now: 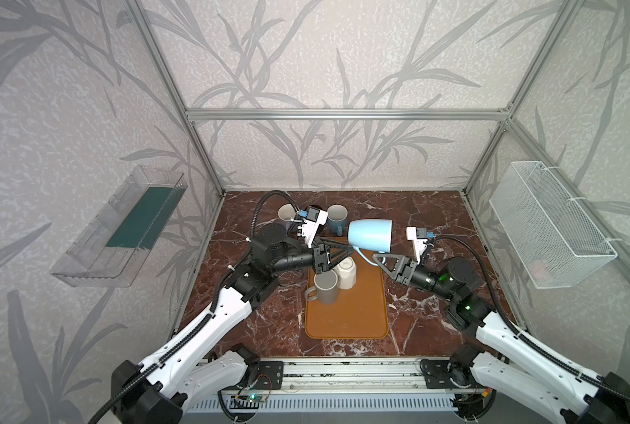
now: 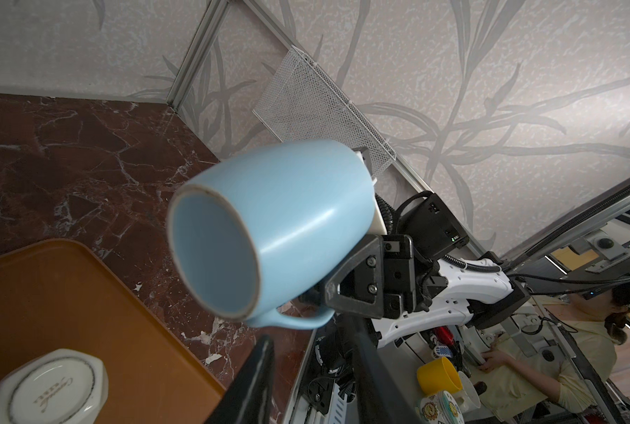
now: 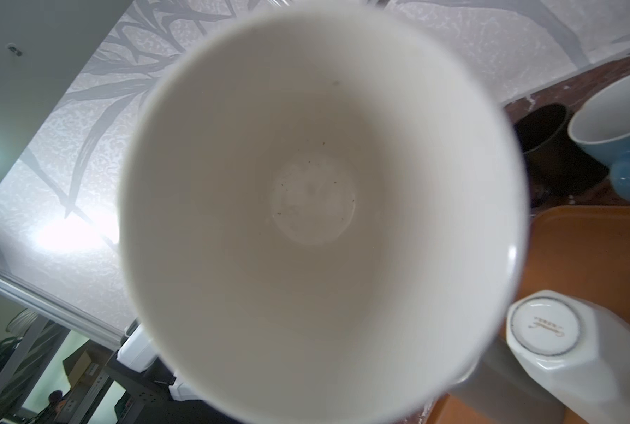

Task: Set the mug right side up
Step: 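Open the left gripper and draw it back while the right gripper carries the mug away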

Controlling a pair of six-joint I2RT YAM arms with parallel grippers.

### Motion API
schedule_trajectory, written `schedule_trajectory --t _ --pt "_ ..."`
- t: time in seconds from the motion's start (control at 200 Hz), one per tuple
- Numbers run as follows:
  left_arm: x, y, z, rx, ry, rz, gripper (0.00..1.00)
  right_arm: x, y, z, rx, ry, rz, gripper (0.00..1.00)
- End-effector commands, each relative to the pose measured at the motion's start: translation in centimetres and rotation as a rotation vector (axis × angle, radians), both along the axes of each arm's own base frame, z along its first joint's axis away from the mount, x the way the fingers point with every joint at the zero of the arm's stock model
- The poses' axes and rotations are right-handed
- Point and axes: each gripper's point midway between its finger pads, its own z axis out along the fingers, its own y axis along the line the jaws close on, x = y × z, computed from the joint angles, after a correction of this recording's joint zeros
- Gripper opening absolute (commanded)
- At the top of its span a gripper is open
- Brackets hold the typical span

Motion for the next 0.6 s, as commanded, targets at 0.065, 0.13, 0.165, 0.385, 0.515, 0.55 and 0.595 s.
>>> schedule_trajectory --t 0.065,0.13,0.165,0.385,0.515,0.55,0.595 --pt "0.1 1.3 -1.0 0.061 -0.024 0.065 0.39 0.6 -1.1 1.0 -0.001 -0.077 -0.062 0.00" --pt "0.1 1.7 -1.7 0.078 -0.020 0.089 0.39 1.0 -1.3 0.6 -0.013 -0.076 -0.074 0.00" --pt "0.1 1.8 -1.8 0.081 -0.022 0.097 0.39 1.1 -1.4 0.3 -0.019 -0.074 -0.079 0.00" --pt "0.4 2.7 -3.7 0.134 0.010 0.154 0.39 2.6 -1.9 -1.1 -0.112 -0.064 -0.133 0.00" --pt "0.6 3.1 -4.1 0.142 0.019 0.181 0.39 3.7 -2.3 -1.7 -0.161 -0.057 -0.166 0.00" --pt "0.6 3.3 -4.3 0.152 0.022 0.193 0.39 4.0 -2.4 -1.9 -0.179 -0.053 -0.178 0.00" --pt "0.8 3.6 -4.6 0.169 0.029 0.213 0.39 4.4 -2.5 -2.2 -0.205 -0.052 -0.192 0.00"
